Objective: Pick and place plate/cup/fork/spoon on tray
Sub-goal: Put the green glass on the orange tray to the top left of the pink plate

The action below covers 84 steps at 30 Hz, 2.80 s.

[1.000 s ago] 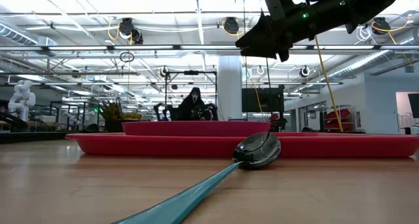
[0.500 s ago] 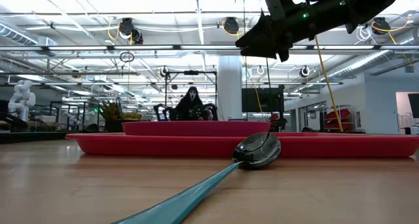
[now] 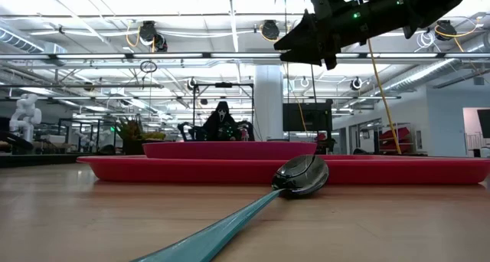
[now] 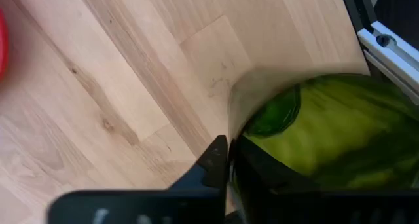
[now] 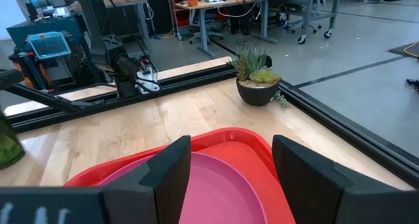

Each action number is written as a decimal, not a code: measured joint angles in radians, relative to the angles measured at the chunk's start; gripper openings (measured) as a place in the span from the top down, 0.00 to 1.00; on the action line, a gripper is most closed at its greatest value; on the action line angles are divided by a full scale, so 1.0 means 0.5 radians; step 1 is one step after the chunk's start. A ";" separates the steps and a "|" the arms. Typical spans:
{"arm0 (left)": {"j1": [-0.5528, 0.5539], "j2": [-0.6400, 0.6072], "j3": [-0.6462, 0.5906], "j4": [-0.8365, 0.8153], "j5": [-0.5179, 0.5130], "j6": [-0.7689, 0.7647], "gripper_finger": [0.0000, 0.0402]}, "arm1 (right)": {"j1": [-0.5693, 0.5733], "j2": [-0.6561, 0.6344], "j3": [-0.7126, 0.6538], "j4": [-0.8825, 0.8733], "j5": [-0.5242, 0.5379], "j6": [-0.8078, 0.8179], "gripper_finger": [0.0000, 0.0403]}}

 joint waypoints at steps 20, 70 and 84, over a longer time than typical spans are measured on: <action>0.334 -0.016 0.002 -0.242 -0.003 -0.280 0.98 | 0.000 0.000 0.000 0.000 0.002 0.001 0.48; 2.788 0.469 1.169 -0.666 -0.273 1.243 0.98 | -0.215 -0.669 0.002 -0.668 -0.201 -0.621 0.48; 2.927 0.469 1.169 -0.502 -0.035 1.262 0.98 | -0.432 -1.084 0.002 -0.510 0.168 -0.661 0.48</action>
